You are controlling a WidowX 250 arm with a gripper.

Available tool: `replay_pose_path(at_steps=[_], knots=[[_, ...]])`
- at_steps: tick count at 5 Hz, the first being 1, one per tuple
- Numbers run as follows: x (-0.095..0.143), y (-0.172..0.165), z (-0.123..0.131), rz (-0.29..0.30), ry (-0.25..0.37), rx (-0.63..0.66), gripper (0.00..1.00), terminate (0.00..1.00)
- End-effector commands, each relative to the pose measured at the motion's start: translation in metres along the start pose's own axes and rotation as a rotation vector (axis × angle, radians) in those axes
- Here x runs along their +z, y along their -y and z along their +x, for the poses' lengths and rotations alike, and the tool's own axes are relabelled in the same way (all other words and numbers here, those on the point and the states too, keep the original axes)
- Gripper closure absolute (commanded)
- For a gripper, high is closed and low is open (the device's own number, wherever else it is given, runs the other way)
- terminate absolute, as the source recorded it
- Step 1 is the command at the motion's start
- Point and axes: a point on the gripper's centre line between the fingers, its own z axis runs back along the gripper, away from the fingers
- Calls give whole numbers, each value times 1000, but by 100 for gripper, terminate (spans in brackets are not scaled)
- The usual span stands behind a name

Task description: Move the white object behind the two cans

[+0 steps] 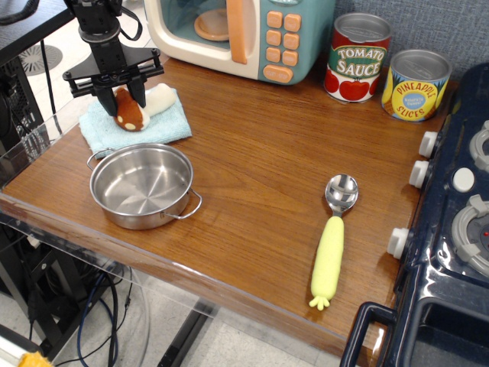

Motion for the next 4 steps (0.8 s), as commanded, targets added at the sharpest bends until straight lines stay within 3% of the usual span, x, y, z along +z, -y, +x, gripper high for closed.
replay_pose_path(at_steps=[1, 2, 3, 4], knots=[[63, 7, 10, 13, 70, -38, 100, 0], [85, 33, -2, 0, 115, -89, 100, 0], [106, 64, -22, -66, 107, -140, 100, 0], [110, 102, -53, -68, 118, -239, 100, 0]])
